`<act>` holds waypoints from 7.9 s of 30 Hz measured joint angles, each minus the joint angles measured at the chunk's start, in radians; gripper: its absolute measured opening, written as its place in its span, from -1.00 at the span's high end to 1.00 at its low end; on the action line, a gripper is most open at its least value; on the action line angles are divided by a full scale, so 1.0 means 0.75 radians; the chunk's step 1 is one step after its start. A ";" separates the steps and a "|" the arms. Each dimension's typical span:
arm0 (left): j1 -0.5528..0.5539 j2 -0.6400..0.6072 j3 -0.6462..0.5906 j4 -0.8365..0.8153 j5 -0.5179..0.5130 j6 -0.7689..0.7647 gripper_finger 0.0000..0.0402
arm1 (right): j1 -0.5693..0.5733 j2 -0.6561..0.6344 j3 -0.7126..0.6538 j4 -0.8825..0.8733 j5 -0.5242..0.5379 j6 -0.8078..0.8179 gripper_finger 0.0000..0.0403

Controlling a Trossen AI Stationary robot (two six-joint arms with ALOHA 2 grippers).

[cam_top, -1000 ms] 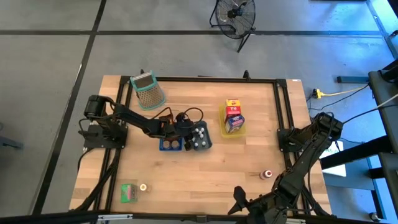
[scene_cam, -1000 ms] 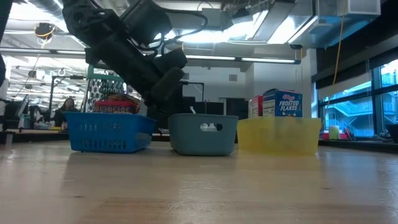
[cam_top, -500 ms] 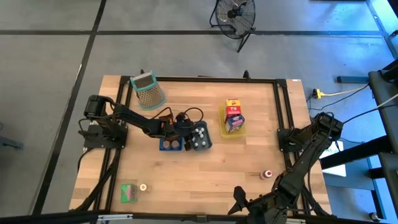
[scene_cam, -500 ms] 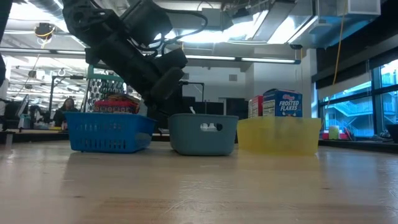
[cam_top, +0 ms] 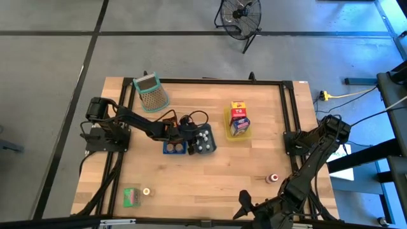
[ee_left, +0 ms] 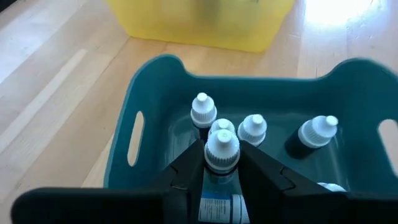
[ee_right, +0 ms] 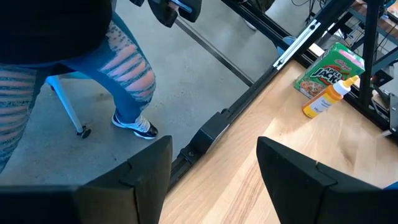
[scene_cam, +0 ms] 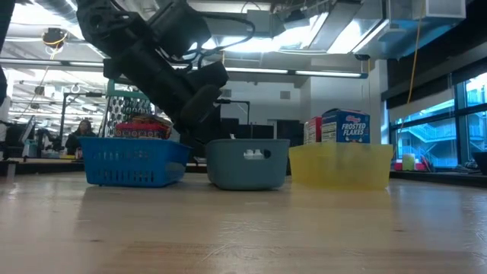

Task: Pick & Place Kitchen Items
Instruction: Put the small food coloring bottle into the gray bin, then put the green cereal box into the yellow bin

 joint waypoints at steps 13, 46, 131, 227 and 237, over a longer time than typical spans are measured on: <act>-0.002 0.000 0.000 0.032 0.001 0.001 0.58 | 0.000 0.000 0.000 0.000 0.001 0.000 -0.17; -0.020 0.000 0.004 0.046 -0.038 -0.034 0.39 | 0.000 0.000 0.000 0.000 0.001 -0.001 -0.17; -1.239 -0.904 0.050 -0.382 -0.324 0.057 -0.15 | -0.263 0.001 0.000 0.160 -0.146 0.151 -0.17; -1.350 -0.253 1.074 -2.463 0.314 -2.113 -0.45 | -0.639 0.001 0.000 0.644 -0.604 -0.479 -0.17; -1.353 -0.253 1.074 -2.465 0.303 -2.284 -0.47 | -0.636 0.001 0.000 0.488 -0.605 -0.380 -0.17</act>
